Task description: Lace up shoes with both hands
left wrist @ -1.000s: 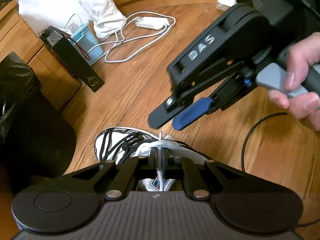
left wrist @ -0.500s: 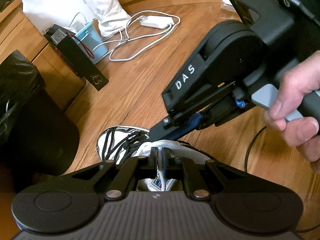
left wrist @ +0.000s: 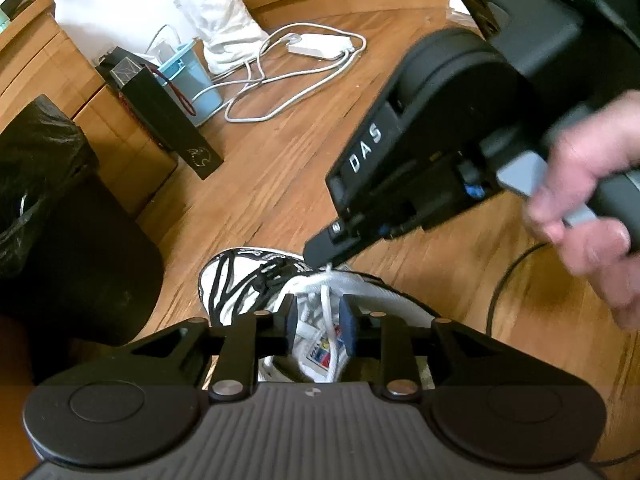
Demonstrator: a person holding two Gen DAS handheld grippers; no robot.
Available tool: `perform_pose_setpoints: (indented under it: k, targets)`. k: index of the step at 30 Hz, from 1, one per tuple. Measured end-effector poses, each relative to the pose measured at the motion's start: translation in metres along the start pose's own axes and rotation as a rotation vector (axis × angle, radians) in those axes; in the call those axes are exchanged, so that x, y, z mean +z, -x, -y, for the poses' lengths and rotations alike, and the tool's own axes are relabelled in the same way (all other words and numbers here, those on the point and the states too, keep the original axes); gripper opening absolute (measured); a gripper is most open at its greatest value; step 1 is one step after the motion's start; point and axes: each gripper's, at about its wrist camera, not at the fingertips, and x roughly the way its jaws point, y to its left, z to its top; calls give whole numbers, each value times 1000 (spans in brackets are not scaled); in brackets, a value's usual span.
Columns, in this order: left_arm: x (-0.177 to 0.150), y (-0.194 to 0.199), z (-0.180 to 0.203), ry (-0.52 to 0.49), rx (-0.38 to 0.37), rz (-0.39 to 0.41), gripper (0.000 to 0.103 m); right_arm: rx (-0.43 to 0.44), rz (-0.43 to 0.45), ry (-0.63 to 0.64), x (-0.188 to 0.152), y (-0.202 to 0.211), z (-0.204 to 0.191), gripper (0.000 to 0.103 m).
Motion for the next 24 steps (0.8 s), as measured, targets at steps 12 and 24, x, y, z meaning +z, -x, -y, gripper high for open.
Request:
perform_pose_setpoints:
  k: [12,24]
  targets:
    - [-9,7,-9,114,-24,11,32,-45,46,47,15,13,3,0]
    - [-10,12,-7,124,-14,8,32,26,2,-68,0,4,6,21]
